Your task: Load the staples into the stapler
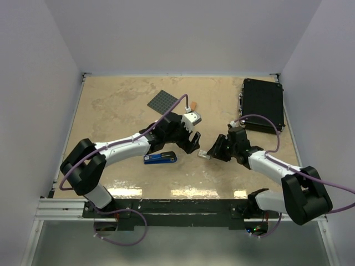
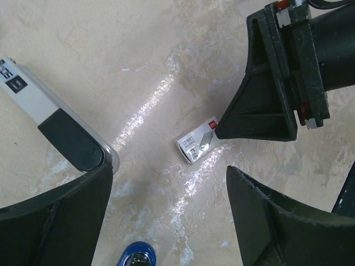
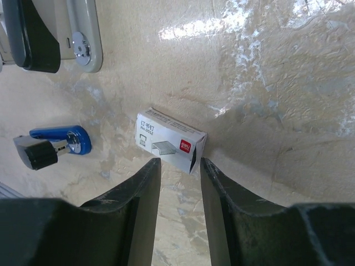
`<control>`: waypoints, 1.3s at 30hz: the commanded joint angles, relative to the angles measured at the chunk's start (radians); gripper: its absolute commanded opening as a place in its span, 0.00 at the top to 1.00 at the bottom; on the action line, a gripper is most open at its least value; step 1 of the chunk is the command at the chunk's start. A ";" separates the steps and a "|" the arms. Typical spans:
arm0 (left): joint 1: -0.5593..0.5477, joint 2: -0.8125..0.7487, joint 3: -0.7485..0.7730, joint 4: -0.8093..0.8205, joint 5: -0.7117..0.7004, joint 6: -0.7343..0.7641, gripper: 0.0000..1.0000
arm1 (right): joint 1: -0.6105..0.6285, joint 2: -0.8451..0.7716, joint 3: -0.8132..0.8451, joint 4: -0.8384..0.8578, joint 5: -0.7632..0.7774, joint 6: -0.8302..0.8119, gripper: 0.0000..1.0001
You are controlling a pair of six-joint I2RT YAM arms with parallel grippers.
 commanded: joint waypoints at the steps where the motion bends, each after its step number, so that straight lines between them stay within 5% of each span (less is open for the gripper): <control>1: -0.007 0.042 0.059 0.011 -0.029 -0.134 0.13 | -0.005 0.027 0.002 0.058 -0.021 -0.012 0.61; 20: -0.050 0.106 0.112 -0.115 -0.108 -0.275 0.18 | -0.003 0.111 0.015 0.089 -0.045 -0.035 0.61; 39: -0.059 0.175 0.152 -0.156 -0.096 -0.350 0.27 | -0.005 0.085 0.057 -0.020 0.004 -0.064 0.91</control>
